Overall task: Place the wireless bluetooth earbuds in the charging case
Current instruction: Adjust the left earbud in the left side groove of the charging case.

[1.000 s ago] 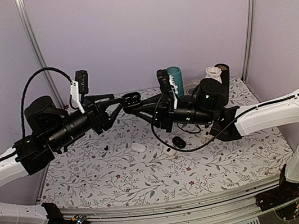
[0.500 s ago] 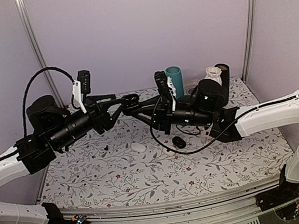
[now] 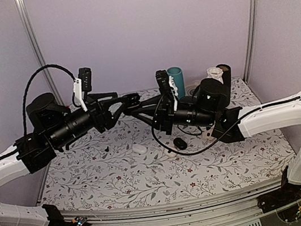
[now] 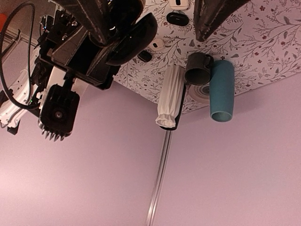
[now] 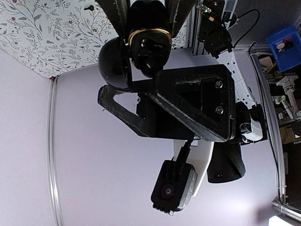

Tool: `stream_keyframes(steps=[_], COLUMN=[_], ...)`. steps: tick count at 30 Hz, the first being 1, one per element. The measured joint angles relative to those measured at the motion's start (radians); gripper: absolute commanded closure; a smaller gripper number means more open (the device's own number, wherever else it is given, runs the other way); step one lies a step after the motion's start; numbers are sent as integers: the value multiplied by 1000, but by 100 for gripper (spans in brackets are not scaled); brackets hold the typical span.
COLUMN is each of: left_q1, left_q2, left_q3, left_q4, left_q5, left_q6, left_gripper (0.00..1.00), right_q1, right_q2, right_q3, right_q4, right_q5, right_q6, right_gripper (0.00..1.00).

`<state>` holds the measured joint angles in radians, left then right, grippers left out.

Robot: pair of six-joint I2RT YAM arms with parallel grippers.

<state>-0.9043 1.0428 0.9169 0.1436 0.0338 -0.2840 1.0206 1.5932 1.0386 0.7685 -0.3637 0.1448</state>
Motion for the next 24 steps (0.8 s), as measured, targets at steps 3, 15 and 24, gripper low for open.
stream_keyframes(steps=[3, 15, 24], left_q1=[2, 4, 63], left_q2=[5, -6, -131], left_q3=[6, 14, -10], left_q4=[0, -1, -4], left_q5=[13, 16, -97], left_q6=[2, -5, -66], left_gripper=[34, 33, 36], right_q1=[0, -5, -7], right_q2=[-1, -1, -1], right_q3=[0, 0, 0], right_q4=[0, 1, 1], right_q5=[2, 0, -1], right_q6=[1, 34, 35], right_gripper=[97, 97, 97])
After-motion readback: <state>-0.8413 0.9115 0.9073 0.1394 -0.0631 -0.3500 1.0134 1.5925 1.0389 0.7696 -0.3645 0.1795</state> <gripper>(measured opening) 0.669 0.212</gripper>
